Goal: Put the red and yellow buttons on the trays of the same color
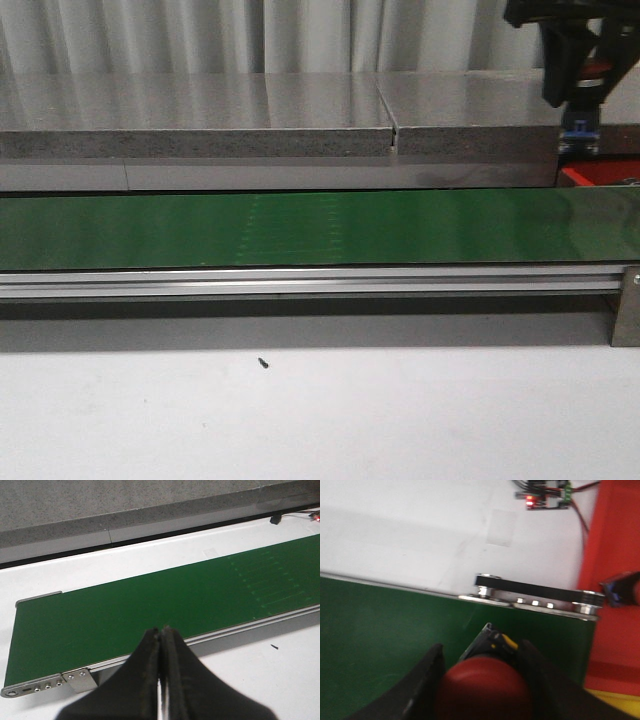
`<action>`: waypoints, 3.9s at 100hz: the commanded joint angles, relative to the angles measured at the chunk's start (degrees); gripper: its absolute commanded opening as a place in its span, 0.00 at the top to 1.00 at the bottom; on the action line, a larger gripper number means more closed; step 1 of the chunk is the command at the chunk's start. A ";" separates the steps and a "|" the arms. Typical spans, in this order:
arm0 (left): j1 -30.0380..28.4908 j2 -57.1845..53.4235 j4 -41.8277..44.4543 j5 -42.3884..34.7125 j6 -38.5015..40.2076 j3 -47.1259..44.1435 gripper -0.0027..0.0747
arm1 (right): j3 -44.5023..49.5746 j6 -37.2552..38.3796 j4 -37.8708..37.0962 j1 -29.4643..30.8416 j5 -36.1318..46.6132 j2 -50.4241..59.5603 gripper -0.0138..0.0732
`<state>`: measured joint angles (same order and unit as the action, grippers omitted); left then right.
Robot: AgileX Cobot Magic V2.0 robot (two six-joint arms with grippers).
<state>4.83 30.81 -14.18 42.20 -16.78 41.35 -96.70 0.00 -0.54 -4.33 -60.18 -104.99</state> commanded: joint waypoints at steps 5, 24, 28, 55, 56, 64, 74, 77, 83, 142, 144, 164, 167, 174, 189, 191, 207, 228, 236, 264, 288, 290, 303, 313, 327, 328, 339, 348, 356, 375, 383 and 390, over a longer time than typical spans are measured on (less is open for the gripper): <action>0.58 0.14 -0.88 -4.04 -0.11 1.52 0.99 | -1.72 0.50 -0.83 4.79 1.92 3.29 0.74; 0.58 0.14 -0.88 -4.04 -0.11 1.52 0.99 | -0.11 1.95 -0.59 11.57 4.38 3.29 0.74; 0.58 0.14 -0.88 -4.04 -0.11 1.52 0.99 | 0.42 2.35 -0.53 12.51 5.37 3.29 0.74; 0.58 0.14 -0.88 -4.04 -0.11 1.52 0.99 | 5.85 4.92 0.17 18.32 11.98 3.29 0.74; 0.58 0.14 -0.88 -4.04 -0.11 1.52 0.99 | 5.97 4.92 0.54 18.39 12.36 3.29 0.74; 0.58 0.14 -0.88 -4.04 -0.11 1.52 0.99 | 7.16 4.92 0.54 18.73 14.24 3.20 0.74; 0.58 0.14 -0.88 -4.04 -0.11 1.52 0.99 | 7.47 4.92 1.14 18.73 14.95 2.08 0.74; 0.58 0.14 -0.88 -4.04 -0.11 1.52 0.99 | 7.47 4.92 1.31 18.73 14.95 1.55 0.74; 0.58 0.14 -0.88 -4.04 -0.11 1.52 0.99 | 7.47 4.92 1.62 18.73 14.95 0.25 0.74; 0.58 0.14 -0.88 -4.04 -0.11 1.52 0.99 | 7.41 4.92 3.24 18.73 18.25 -6.68 0.73; 0.58 0.14 -0.88 -4.04 -0.11 1.52 0.99 | 7.41 4.92 3.24 18.73 18.20 -6.81 0.73; 0.58 0.14 -0.88 -4.04 -0.11 1.52 0.99 | 7.21 4.92 3.32 18.73 18.00 -7.06 0.55; 0.58 0.14 -0.88 -4.04 -0.11 1.52 0.99 | 7.21 4.92 3.32 18.73 18.22 -7.06 0.52; 0.58 0.14 -0.88 -4.04 -0.11 1.52 0.99 | 7.21 4.92 3.32 18.73 18.37 -7.06 0.45; 0.58 0.14 -0.88 -4.04 -0.11 1.52 0.99 | 7.21 4.92 3.14 18.73 18.52 -7.06 0.37; 0.58 0.14 -0.88 -4.04 -0.11 1.52 0.99 | 7.21 4.92 3.13 18.73 18.52 -7.06 0.36; 0.58 0.14 -0.88 -4.04 -0.11 1.52 0.99 | 7.21 4.92 2.87 18.73 18.77 -7.01 0.34; 0.58 0.14 -0.88 -4.04 -0.11 1.52 0.99 | 7.21 4.92 1.94 18.73 19.10 -5.69 0.34; 0.58 0.14 -0.88 -4.04 -0.11 1.52 0.99 | 7.21 4.92 1.34 18.73 19.56 -4.46 0.34; 0.58 0.14 -0.88 -4.04 -0.11 1.52 0.99 | 7.32 4.85 -0.10 18.65 19.87 1.46 0.34; 0.58 0.14 -0.88 -4.04 -0.11 1.52 0.99 | 8.07 4.16 -0.55 16.81 18.03 7.54 0.53; 0.58 0.14 -0.88 -4.04 -0.11 1.52 0.99 | 8.07 4.16 -0.55 16.63 17.73 8.04 0.57; 0.58 0.14 -0.88 -4.04 -0.11 1.52 0.99 | 8.60 3.96 -0.60 14.65 16.85 11.03 0.86; 0.58 0.14 -0.88 -4.04 -0.11 1.52 0.99 | 9.73 3.96 -0.60 12.67 17.28 13.50 0.97; 0.58 0.14 -0.88 -4.04 -0.11 1.52 0.99 | 12.11 3.91 -0.53 9.70 17.14 16.52 0.97; 0.58 0.14 -0.88 -4.04 -0.11 1.52 0.99 | 12.43 3.91 -0.53 9.38 17.14 16.88 0.97; 0.58 0.14 -0.88 -4.04 -0.11 1.52 0.99 | 15.16 3.91 -0.53 6.94 17.39 19.71 0.97; 0.58 0.14 -0.88 -4.04 -0.11 1.52 0.99 | 16.94 3.91 -0.53 4.72 17.57 22.33 0.97; 0.58 0.14 -0.88 -4.04 -0.11 1.52 0.99 | 18.49 3.91 -0.53 3.26 17.84 24.91 0.97; 0.58 0.14 -0.88 -4.04 -0.11 1.52 0.99 | 23.20 3.91 -0.53 2.64 19.82 31.51 0.97; 0.58 0.14 -0.88 -4.04 -0.11 1.52 0.99 | 26.63 1.93 -0.59 2.64 22.16 34.94 0.97; 0.58 0.14 -0.88 -4.04 -0.11 1.52 0.99 | 29.89 1.17 -0.59 2.64 24.17 38.08 0.97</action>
<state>4.83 30.81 -14.18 42.20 -16.78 41.35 -68.04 2.83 -0.42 -1.77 -41.67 -71.75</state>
